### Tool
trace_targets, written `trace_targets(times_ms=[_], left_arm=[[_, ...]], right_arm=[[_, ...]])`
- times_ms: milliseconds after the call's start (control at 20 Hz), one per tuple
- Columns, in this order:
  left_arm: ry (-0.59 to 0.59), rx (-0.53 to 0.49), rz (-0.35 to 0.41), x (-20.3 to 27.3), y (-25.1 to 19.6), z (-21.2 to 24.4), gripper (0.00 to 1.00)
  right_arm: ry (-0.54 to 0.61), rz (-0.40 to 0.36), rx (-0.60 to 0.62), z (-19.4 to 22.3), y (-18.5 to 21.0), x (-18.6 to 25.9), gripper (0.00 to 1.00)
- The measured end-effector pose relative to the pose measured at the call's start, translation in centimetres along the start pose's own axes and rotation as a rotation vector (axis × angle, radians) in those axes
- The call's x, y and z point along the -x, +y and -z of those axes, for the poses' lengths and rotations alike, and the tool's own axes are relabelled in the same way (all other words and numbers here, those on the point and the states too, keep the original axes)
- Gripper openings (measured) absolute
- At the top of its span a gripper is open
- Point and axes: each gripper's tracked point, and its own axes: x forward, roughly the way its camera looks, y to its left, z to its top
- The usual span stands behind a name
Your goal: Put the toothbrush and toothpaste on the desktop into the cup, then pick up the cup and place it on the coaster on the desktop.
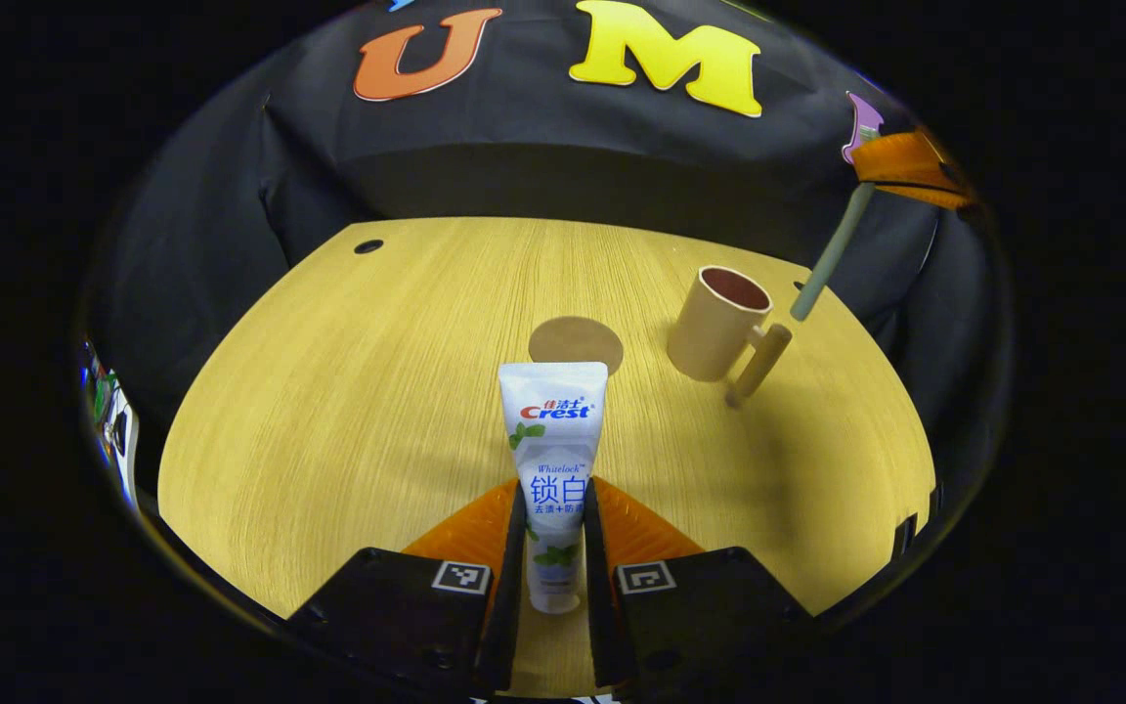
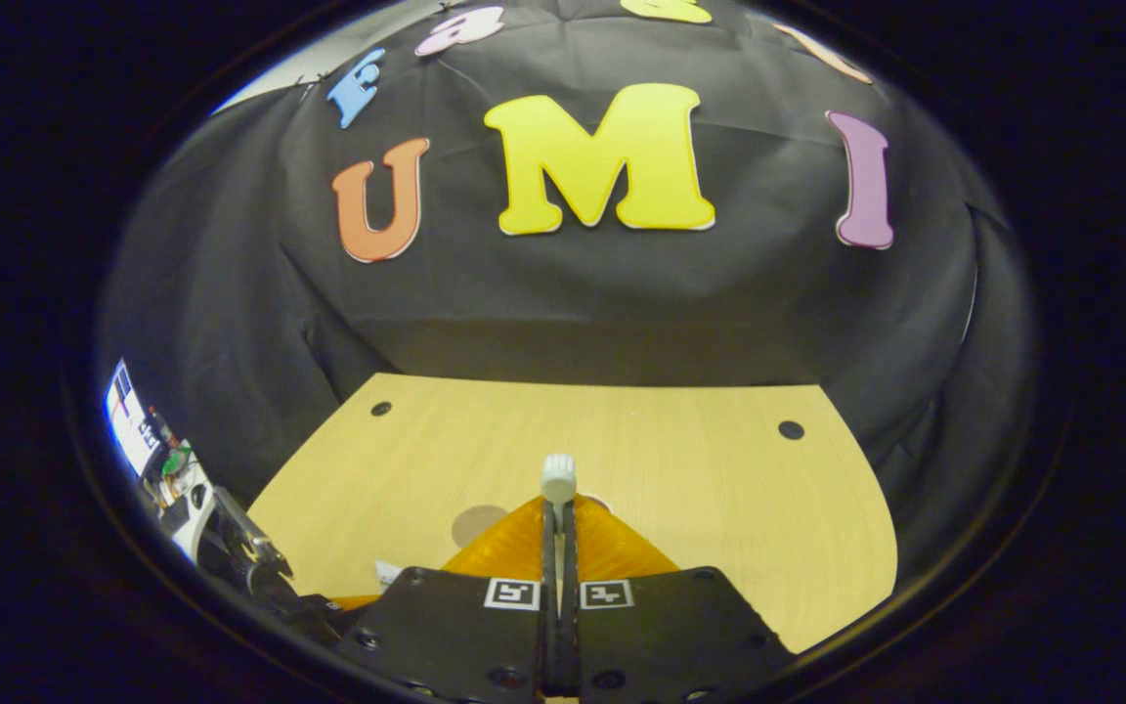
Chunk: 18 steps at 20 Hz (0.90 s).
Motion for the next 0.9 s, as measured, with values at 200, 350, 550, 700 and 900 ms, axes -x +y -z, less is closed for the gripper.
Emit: trace_targets(times_ms=[200, 350, 550, 700, 900], left_arm=[[-0.012, 0.010, -0.004, -0.3, 0.6, -0.7, 0.33], [-0.030, 0.009, 0.001, -0.1, 0.7, -1.3, 0.31], [-0.056, 0.010, 0.018, 0.1, 0.5, -1.5, 0.29], [-0.060, 0.017, 0.033, 0.4, 0.0, -1.6, 0.27], [-0.076, 0.003, 0.032, 0.8, -0.1, -1.9, 0.25]], right_arm=[[-0.042, -0.002, 0.029, -2.4, 0.3, -2.8, 0.00], [-0.006, -0.008, 0.018, -1.7, 0.2, -5.2, 0.00], [0.040, -0.002, 0.015, 0.0, -0.7, -7.6, 0.00], [0.059, 0.000, 0.007, 0.9, -1.2, -8.7, 0.00], [0.079, 0.010, 0.006, 1.8, -2.0, -9.6, 0.00]])
